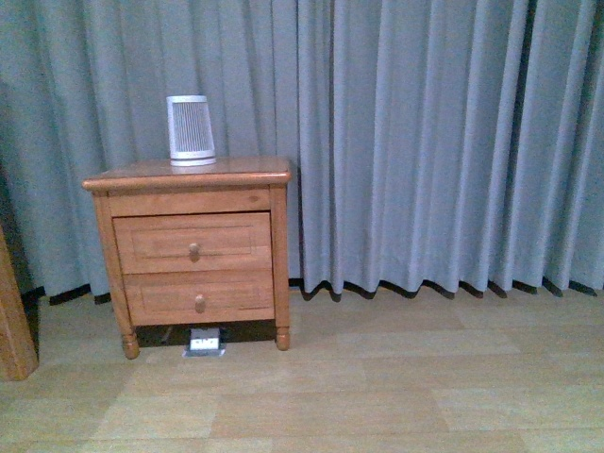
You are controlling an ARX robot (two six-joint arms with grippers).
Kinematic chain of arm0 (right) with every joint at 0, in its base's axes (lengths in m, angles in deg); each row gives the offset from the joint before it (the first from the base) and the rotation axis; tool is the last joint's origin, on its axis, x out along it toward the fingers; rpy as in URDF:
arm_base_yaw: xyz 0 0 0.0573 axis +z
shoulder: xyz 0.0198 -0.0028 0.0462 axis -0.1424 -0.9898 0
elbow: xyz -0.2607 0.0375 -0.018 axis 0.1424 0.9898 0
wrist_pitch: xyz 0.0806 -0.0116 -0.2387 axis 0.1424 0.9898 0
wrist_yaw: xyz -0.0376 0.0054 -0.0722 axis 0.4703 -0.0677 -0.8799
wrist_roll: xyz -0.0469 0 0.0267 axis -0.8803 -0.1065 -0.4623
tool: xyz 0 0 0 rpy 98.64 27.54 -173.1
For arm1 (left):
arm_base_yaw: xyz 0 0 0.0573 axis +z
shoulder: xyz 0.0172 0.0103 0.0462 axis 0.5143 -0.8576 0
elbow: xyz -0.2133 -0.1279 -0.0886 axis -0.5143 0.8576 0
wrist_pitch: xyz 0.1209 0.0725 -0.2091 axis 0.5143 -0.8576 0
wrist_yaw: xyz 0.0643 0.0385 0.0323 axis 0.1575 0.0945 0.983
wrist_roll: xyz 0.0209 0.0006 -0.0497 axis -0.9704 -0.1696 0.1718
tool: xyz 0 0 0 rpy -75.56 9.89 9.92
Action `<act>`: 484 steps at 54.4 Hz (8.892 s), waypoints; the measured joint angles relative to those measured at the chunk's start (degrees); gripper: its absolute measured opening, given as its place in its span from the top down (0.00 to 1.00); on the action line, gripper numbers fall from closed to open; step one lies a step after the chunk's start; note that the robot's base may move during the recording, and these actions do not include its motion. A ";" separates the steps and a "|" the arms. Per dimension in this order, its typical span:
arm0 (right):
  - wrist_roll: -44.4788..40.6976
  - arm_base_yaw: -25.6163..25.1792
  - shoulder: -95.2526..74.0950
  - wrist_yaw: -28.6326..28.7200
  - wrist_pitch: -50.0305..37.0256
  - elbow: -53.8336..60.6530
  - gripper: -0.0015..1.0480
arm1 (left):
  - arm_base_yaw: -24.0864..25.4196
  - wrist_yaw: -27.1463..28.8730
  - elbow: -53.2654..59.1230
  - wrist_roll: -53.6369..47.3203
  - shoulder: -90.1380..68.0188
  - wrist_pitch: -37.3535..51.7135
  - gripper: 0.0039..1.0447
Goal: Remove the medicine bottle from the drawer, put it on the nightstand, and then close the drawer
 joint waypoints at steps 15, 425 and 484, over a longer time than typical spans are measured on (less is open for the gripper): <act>0.00 0.00 0.00 -0.02 0.00 0.00 0.07 | 0.00 -0.02 0.00 0.00 0.02 0.00 0.06; 0.00 0.00 0.02 -0.04 0.00 0.00 0.07 | -0.02 -0.02 -3.37 -0.15 -4.24 0.20 0.97; 0.00 0.02 0.02 -0.07 0.00 0.00 0.07 | 0.00 -0.11 0.00 -0.04 -0.20 0.15 0.05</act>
